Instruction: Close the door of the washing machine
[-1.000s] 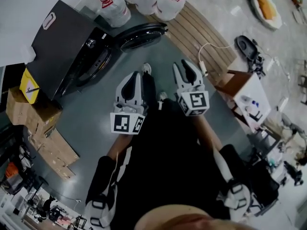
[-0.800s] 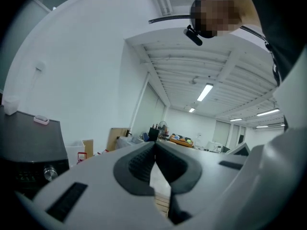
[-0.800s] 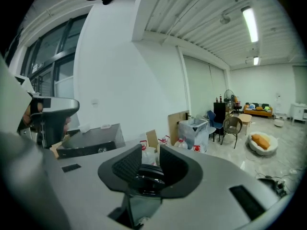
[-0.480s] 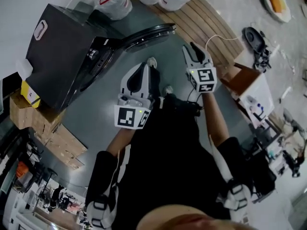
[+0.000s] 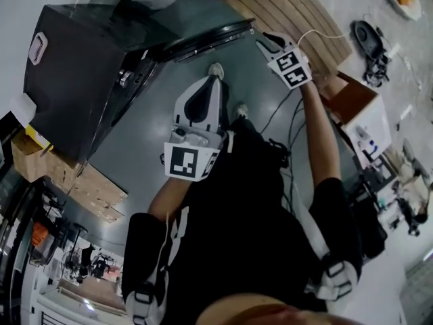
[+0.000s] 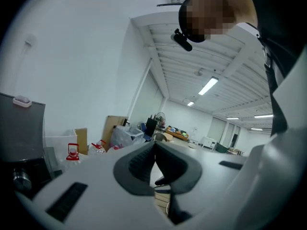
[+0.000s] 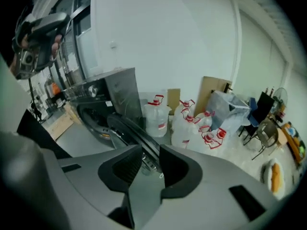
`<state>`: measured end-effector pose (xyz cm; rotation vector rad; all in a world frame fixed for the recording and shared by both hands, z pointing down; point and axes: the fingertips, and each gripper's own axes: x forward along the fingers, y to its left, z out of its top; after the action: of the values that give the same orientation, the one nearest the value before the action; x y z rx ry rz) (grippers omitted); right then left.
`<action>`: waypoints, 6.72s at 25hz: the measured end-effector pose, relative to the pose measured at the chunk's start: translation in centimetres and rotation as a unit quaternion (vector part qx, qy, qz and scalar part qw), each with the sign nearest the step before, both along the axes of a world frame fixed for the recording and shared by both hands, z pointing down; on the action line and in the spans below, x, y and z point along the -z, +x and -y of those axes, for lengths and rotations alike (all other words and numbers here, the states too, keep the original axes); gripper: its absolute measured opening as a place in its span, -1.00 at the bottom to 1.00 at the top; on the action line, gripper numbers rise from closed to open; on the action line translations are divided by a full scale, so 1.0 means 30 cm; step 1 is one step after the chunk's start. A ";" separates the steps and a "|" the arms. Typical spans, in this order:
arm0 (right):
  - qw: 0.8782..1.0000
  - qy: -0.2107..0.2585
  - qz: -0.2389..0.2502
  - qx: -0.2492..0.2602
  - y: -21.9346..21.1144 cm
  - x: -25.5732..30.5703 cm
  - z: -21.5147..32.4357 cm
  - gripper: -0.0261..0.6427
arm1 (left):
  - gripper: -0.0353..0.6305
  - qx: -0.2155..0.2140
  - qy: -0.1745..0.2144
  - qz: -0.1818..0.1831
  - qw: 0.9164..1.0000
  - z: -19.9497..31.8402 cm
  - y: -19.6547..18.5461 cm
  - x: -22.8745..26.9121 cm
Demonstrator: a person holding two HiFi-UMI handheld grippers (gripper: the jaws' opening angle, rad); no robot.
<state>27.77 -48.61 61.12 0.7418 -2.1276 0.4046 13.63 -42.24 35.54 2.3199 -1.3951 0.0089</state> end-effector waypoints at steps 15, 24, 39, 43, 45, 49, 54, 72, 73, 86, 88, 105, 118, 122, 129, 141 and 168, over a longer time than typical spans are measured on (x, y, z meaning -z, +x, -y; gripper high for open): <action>0.971 -0.024 -0.144 0.189 -0.007 -0.448 0.161 -0.60 | -0.88 0.000 -0.039 -0.001 0.999 0.082 -0.062 -0.166; 0.948 -0.020 -0.200 0.247 -0.002 -0.580 0.189 -0.63 | -0.88 0.000 -0.053 -0.008 0.999 0.079 -0.101 -0.232; 0.948 -0.004 -0.194 0.254 -0.008 -0.597 0.164 -0.68 | -0.88 0.001 -0.055 -0.011 0.998 0.035 -0.086 -0.249; 0.949 -0.007 -0.189 0.254 0.008 -0.602 0.113 -0.69 | -0.88 0.007 -0.053 -0.009 0.999 0.003 -0.082 -0.251; 0.950 -0.008 -0.186 0.253 0.017 -0.606 0.085 -0.70 | -0.88 0.013 -0.051 -0.008 0.999 -0.021 -0.078 -0.250; 0.950 -0.012 -0.185 0.252 0.036 -0.614 0.005 -0.71 | -0.88 0.025 -0.046 -0.004 0.999 -0.095 -0.063 -0.243; 0.950 -0.011 -0.190 0.248 0.053 -0.623 -0.132 -0.73 | -0.88 0.039 -0.039 0.002 0.998 -0.219 -0.029 -0.232; 0.976 -0.022 -0.120 0.179 0.006 -0.618 -0.696 -0.75 | -0.88 0.141 0.000 0.020 0.990 -0.885 0.037 -0.200; 0.978 -0.023 -0.118 0.172 0.000 -0.619 -0.725 -0.75 | -0.88 0.146 0.002 0.022 0.989 -0.916 0.038 -0.195; 0.992 -0.056 -0.075 0.090 -0.123 -0.656 -1.075 -0.75 | -0.88 0.230 0.006 0.038 0.972 -1.190 -0.051 -0.132; 0.991 -0.064 -0.070 0.091 -0.161 -0.662 -1.129 -0.75 | -0.88 0.242 0.005 0.035 0.970 -1.217 -0.080 -0.135; 0.995 -0.084 -0.054 0.024 -0.436 -0.695 -1.429 -0.74 | -0.88 0.283 0.007 0.017 0.959 -1.539 -0.449 -0.173; 0.995 -0.073 -0.064 -0.039 -0.673 -0.711 -1.568 -0.73 | -0.88 0.282 0.005 0.023 0.959 -1.790 -0.829 -0.221; 0.994 -0.076 -0.056 -0.049 -0.798 -0.722 -1.621 -0.71 | -0.88 0.291 0.011 0.017 0.957 -1.827 -0.953 -0.223; 0.992 -0.076 -0.038 -0.095 -0.976 -0.711 -1.682 -0.71 | -0.88 0.287 0.017 0.018 0.958 -1.933 -1.129 -0.235; 0.987 -0.085 -0.028 -0.133 -1.215 -0.715 -1.723 -0.67 | -0.88 0.289 0.016 0.001 0.957 -2.039 -1.377 -0.228; 0.986 -0.083 -0.025 -0.144 -1.682 -0.705 -1.681 -0.60 | -0.88 0.332 0.001 0.014 0.943 -1.828 -1.681 -0.316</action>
<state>-22.69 1.81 82.26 0.9528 -1.9173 0.7017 -36.79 12.59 45.01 1.7428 -2.1164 -0.1599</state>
